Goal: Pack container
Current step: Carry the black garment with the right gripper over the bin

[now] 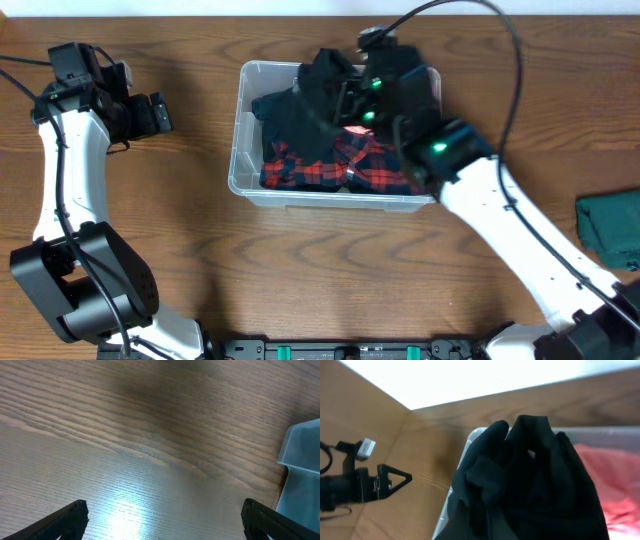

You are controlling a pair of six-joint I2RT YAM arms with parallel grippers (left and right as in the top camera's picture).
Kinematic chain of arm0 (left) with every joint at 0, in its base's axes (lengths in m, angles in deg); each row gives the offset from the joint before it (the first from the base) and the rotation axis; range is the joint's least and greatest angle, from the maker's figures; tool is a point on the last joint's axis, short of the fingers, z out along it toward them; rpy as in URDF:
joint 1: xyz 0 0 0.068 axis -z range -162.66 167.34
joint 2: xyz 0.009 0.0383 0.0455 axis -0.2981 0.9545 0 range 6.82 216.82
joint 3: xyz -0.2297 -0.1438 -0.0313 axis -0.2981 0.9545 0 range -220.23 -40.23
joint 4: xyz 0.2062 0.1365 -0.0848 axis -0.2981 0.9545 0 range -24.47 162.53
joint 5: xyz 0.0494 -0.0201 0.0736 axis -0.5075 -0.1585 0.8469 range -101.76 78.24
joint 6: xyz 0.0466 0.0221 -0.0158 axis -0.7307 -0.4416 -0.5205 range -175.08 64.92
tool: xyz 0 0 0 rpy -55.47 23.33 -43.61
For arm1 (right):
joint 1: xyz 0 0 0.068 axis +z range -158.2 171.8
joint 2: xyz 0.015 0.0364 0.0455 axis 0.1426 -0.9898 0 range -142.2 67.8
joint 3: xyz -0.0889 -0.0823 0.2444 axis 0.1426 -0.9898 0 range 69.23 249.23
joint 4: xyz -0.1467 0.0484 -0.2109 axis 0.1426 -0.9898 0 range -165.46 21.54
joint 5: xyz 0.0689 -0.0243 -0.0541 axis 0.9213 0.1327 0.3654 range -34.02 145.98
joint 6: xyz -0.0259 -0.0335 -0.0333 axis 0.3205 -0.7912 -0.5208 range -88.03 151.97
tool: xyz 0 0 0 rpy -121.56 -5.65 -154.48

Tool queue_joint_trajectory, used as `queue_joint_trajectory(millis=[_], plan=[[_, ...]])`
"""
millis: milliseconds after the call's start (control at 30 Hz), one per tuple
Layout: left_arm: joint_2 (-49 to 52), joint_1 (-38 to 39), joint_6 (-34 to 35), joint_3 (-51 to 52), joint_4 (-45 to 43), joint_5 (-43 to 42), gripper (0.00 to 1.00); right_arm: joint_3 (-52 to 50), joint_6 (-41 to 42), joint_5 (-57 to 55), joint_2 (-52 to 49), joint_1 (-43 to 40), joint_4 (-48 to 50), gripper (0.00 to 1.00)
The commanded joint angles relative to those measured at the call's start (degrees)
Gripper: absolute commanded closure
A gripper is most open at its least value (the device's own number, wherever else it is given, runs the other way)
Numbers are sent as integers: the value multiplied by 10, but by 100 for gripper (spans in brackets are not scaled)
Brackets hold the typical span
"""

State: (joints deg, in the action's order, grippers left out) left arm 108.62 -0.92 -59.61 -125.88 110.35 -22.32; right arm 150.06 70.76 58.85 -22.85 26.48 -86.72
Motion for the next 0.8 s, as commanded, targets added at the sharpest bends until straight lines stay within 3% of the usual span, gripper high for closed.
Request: queue_joint_trajectory(millis=[0, 467, 767], plan=[[4, 0, -4, -1, 1, -4, 2, 11, 110, -98, -6, 30, 8, 99], [4, 0, -4, -1, 1, -4, 2, 11, 311, -144, -42, 96, 11, 99], [4, 0, -4, -1, 1, -4, 2, 11, 380, -207, -81, 135, 16, 98]])
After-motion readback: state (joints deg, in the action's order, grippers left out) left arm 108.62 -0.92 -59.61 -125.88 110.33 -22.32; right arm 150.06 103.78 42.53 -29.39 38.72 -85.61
